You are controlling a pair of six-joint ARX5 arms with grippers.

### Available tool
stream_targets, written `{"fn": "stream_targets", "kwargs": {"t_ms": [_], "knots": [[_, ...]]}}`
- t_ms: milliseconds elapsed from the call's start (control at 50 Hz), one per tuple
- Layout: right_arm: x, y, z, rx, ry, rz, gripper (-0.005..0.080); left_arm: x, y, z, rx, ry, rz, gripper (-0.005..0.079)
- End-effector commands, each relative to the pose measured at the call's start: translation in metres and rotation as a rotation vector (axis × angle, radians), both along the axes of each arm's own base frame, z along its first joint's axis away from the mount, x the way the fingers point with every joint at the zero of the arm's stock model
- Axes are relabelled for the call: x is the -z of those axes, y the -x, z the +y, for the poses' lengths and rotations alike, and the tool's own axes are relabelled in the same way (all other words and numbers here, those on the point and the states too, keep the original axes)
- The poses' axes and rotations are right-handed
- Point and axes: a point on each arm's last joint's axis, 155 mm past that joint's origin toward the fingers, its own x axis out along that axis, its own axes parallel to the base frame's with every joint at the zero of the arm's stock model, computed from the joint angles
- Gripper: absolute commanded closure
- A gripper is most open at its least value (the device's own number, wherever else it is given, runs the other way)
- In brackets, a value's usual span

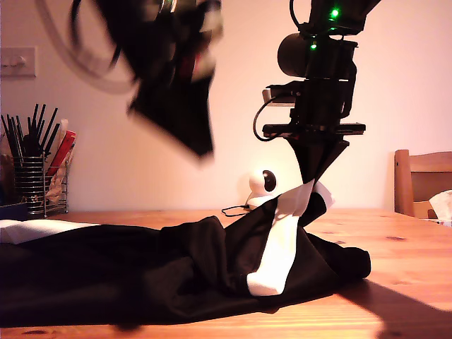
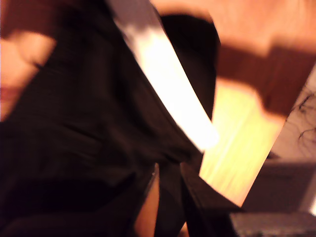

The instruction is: Fold the shorts in front of you. After folding it, place it to the right side.

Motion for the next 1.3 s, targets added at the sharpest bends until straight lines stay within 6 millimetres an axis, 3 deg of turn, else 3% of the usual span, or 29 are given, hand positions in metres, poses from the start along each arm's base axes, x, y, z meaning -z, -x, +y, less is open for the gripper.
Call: {"fn": "stream_targets", "kwargs": {"t_ms": [0, 200, 460, 600, 800, 1020, 1280], "knots": [[-0.010, -0.001, 0.005, -0.015, -0.008, -0.024, 0.0763, -0.008, 0.005, 0.000, 0.067, 0.036, -0.091, 0.0633], [-0.010, -0.001, 0.006, -0.016, -0.010, -0.026, 0.0763, 0.018, 0.027, -0.006, 0.311, 0.037, -0.255, 0.0669], [-0.011, -0.003, 0.007, -0.017, -0.015, -0.033, 0.0763, 0.038, 0.036, -0.018, 0.499, 0.028, -0.325, 0.0664], [-0.012, -0.004, 0.012, -0.026, -0.039, -0.035, 0.0763, 0.051, 0.043, -0.023, 0.583, 0.042, -0.310, 0.0551], [-0.013, -0.004, 0.013, -0.028, -0.041, -0.040, 0.0763, 0.070, 0.042, -0.032, 0.673, 0.025, -0.346, 0.0453], [-0.013, -0.005, 0.013, -0.028, -0.041, -0.042, 0.0763, 0.072, 0.032, -0.043, 0.681, 0.038, -0.402, 0.0433], [-0.013, -0.005, 0.013, -0.028, -0.043, -0.045, 0.0763, 0.082, 0.034, -0.044, 0.707, 0.036, -0.389, 0.0433]]}}
